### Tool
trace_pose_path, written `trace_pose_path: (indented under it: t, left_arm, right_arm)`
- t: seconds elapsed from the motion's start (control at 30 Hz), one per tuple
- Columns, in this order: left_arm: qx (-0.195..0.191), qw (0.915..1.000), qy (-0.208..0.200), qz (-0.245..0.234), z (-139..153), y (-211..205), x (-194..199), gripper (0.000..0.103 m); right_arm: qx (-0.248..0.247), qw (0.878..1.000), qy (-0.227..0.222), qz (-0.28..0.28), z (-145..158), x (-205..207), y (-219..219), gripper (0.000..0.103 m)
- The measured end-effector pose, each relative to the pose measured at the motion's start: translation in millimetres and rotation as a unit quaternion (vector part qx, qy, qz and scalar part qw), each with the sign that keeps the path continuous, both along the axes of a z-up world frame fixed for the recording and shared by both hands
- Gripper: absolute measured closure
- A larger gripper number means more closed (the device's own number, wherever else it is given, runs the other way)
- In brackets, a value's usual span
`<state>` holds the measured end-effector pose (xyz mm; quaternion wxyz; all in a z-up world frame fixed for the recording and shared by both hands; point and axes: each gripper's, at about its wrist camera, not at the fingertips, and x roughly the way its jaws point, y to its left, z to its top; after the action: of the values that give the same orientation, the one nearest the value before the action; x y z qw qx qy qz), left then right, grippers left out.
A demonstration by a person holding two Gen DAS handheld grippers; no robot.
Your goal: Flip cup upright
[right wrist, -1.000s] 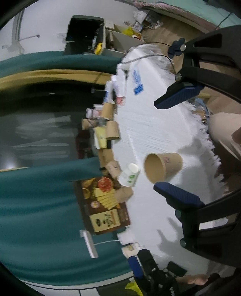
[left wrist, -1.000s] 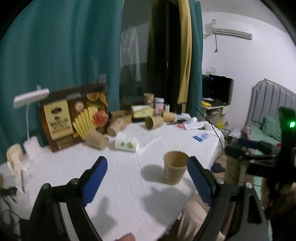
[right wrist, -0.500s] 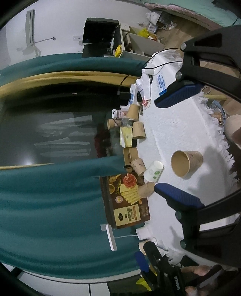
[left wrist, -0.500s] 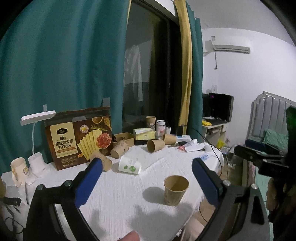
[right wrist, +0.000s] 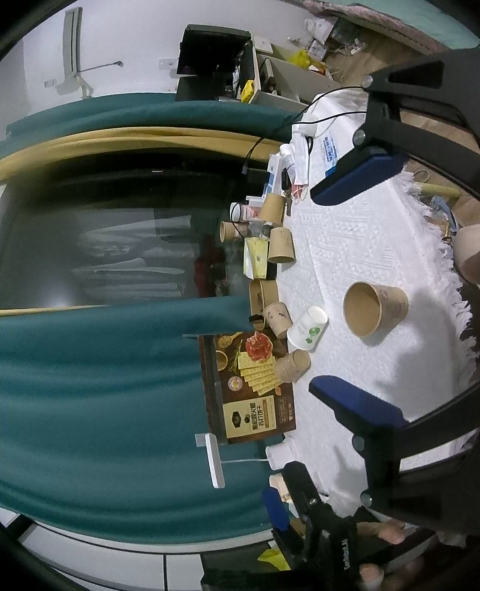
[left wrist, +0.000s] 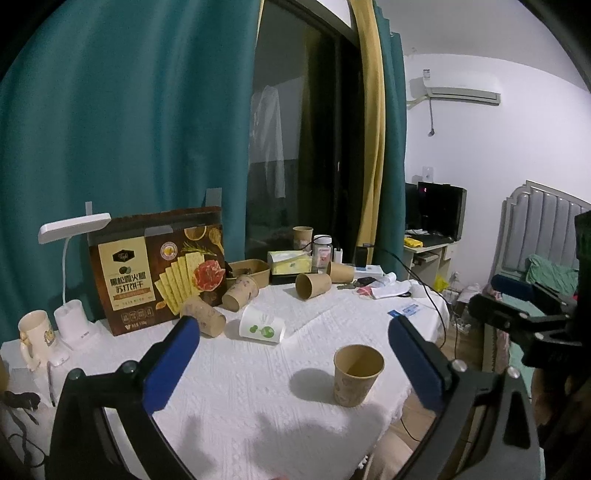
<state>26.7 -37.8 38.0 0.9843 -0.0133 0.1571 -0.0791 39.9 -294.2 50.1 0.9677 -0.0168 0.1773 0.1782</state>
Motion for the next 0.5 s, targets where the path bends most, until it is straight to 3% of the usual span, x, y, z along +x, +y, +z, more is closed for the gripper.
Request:
trace_pose_path:
  t: [0.5]
  left_arm:
    - [0.000, 1.0000, 0.008, 0.000, -4.0, 0.7, 1.8, 0.001]
  right_arm:
    - [-0.004, 1.000, 0.004, 0.000, -1.7, 8.4, 0.8, 0.011]
